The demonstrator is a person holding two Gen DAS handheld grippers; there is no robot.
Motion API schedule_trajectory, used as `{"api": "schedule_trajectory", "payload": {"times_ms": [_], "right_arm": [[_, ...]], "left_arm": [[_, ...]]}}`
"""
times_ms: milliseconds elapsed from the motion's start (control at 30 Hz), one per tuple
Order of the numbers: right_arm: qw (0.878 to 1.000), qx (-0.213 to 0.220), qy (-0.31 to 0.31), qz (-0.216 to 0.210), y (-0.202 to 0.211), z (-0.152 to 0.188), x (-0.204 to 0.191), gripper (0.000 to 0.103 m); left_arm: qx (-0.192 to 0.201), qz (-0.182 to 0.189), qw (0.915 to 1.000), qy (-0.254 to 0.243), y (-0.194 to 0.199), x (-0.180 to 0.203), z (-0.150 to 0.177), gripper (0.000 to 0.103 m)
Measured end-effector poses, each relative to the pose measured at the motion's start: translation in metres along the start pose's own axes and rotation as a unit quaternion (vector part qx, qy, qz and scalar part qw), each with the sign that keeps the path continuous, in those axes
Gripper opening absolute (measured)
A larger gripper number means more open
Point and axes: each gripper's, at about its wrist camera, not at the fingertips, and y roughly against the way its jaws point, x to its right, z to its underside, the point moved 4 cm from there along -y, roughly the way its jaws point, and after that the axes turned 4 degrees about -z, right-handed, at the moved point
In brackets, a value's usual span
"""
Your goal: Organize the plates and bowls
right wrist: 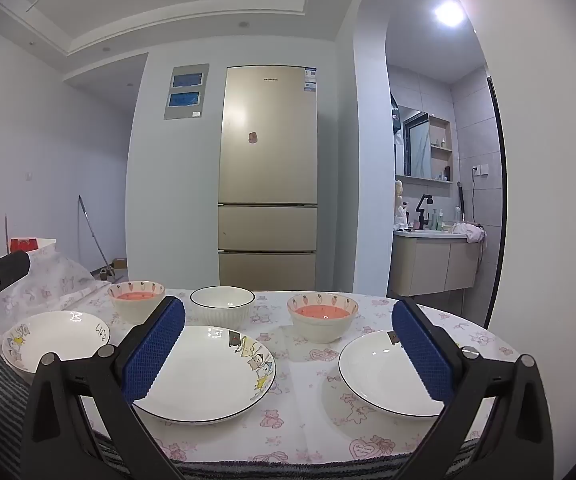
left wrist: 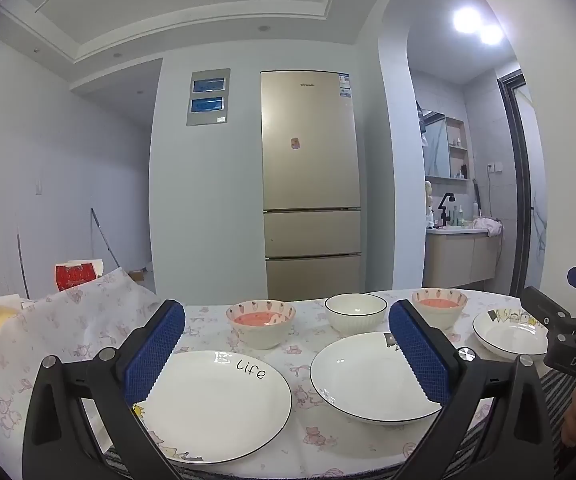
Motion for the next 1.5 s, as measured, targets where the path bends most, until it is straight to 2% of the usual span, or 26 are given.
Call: {"api": "schedule_trajectory", "payload": {"times_ms": [467, 1500], "right_arm": [[1.000, -0.002, -0.005, -0.001, 0.004, -0.001, -0.002, 0.103], [1.000, -0.007, -0.005, 0.000, -0.001, -0.001, 0.000, 0.103]], "left_arm": [[-0.013, 0.000, 0.9997, 0.019, -0.003, -0.004, 0.004, 0.103], [-0.012, 0.001, 0.9993, 0.034, -0.002, -0.012, 0.001, 0.103]]}}
